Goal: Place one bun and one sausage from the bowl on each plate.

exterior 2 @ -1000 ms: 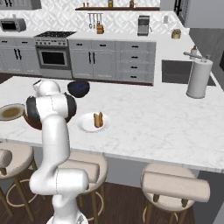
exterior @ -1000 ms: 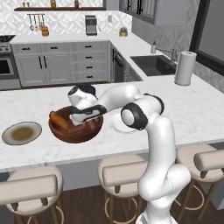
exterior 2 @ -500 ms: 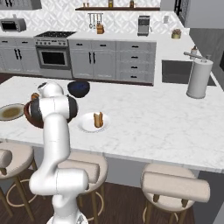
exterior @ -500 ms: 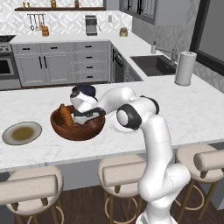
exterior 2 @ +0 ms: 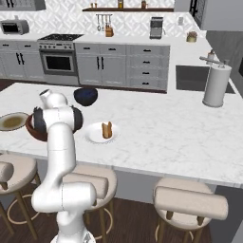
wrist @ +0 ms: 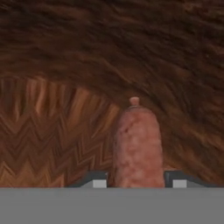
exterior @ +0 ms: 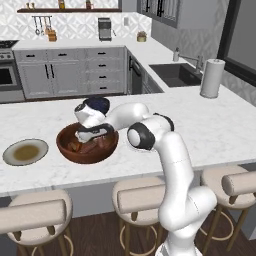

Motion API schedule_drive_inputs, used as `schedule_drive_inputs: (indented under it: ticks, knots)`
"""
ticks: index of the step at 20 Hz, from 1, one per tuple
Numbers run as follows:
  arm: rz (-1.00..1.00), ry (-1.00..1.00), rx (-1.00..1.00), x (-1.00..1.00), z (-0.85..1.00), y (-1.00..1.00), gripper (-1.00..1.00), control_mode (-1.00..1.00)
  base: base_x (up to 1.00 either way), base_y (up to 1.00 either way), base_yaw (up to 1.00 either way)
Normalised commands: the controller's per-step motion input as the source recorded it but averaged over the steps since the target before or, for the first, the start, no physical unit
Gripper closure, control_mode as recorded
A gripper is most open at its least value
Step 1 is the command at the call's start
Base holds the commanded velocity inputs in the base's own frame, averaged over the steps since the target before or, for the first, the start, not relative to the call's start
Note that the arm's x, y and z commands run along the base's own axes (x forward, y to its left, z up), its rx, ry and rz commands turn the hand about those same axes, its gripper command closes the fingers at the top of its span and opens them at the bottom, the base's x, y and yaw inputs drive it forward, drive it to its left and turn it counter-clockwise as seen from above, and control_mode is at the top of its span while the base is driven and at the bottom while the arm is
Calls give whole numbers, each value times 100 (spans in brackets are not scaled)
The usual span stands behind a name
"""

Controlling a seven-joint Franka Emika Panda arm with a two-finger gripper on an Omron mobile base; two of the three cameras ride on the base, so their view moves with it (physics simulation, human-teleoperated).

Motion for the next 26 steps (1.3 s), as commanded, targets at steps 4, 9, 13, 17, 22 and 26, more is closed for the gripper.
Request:
schedule_drive_inputs:
  ticks: [4, 9, 13, 17, 22, 26]
  knots:
    - [0, -6, 39, -8, -46, -81, 100, -100, 0, 0, 0]
    - [0, -12, 15, -39, 92, -3, 100, -100, 0, 0, 0]
    - [-2, -7, 0, -49, 100, -1, 100, -100, 0, 0, 0]
    - [17, -10, 14, -52, 100, -63, 100, -100, 0, 0, 0]
    - [33, -6, 18, -58, 99, -99, 100, -100, 0, 0, 0]
    - [28, -1, 15, -44, 63, -100, 100, -100, 0, 0, 0]
